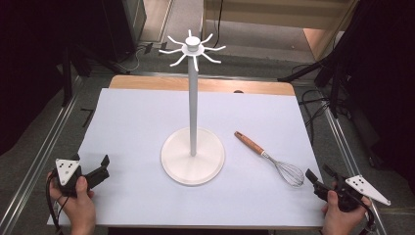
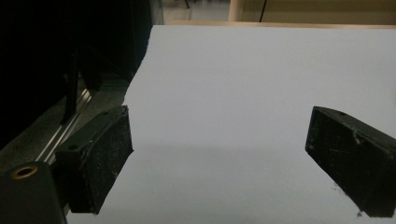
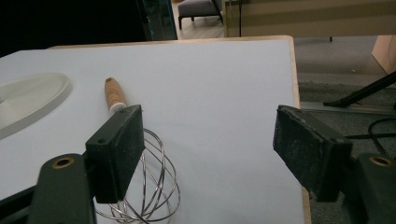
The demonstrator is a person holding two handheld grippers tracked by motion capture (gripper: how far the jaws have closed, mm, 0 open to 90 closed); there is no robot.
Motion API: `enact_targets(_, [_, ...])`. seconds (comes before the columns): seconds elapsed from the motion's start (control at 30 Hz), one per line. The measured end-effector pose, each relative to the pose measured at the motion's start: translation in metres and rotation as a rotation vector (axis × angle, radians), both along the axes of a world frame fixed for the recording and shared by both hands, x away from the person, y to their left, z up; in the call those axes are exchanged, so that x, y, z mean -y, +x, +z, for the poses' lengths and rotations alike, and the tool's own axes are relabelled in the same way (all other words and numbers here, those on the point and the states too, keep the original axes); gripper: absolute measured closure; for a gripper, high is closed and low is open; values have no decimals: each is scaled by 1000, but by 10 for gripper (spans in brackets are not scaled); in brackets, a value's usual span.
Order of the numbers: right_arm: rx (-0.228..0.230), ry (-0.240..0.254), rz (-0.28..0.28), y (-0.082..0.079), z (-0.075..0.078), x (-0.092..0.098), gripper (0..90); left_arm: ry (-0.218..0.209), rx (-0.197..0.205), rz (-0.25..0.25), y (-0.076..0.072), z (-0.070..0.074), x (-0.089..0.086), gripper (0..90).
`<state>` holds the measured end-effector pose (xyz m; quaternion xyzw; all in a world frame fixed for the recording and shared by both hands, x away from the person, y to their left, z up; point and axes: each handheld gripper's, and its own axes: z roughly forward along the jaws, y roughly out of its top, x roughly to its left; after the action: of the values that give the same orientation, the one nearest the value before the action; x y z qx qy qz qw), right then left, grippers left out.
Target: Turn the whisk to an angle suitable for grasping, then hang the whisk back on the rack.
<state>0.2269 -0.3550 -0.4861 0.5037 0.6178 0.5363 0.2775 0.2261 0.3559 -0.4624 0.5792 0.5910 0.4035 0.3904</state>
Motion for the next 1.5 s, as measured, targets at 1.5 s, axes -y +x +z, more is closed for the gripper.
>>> enact_targets(1.5, [-383,-485,328,74,60,-94,451,9,0,6,0,0,1,81])
